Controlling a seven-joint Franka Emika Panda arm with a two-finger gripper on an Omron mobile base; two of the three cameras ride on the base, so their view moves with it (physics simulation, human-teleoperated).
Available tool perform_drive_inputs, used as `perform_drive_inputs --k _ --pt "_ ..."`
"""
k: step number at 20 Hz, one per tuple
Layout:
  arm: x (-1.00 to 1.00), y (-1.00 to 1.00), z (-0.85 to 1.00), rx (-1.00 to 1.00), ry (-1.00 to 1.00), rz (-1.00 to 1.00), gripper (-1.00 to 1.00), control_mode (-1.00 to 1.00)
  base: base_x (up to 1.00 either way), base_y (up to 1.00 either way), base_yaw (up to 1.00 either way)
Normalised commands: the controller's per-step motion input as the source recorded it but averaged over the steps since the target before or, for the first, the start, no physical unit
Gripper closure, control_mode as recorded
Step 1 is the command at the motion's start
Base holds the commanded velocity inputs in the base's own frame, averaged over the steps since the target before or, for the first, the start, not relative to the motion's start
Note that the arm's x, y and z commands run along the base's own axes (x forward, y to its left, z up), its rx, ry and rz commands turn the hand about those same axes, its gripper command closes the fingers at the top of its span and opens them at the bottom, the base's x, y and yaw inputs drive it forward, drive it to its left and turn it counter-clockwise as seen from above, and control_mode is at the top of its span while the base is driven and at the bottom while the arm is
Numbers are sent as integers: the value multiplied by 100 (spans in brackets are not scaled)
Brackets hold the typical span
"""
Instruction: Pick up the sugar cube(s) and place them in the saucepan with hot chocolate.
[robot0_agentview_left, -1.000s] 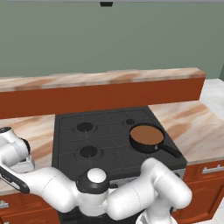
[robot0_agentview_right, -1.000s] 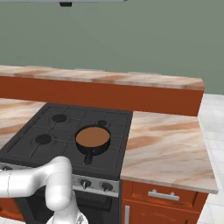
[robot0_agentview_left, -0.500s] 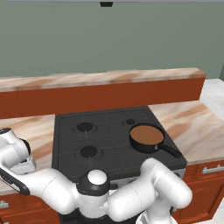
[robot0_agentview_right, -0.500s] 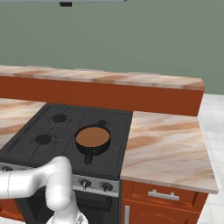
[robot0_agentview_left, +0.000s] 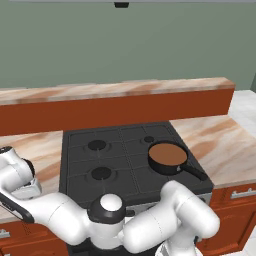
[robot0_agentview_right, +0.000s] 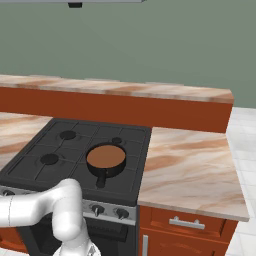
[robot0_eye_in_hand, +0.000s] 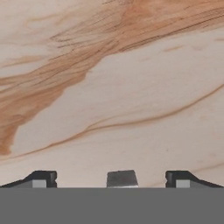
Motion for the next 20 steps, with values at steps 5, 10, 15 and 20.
perform_drive_inputs --k 5,10,15,20 --pt "0 0 -1 0 0 0 -100 -100 0 0 0" --pt "-1 0 0 0 0 0 -100 -100 0 0 0" --pt "-5 0 0 0 0 0 100 -100 0 0 0" --pt "-6 0 0 0 0 0 100 -100 0 0 0"
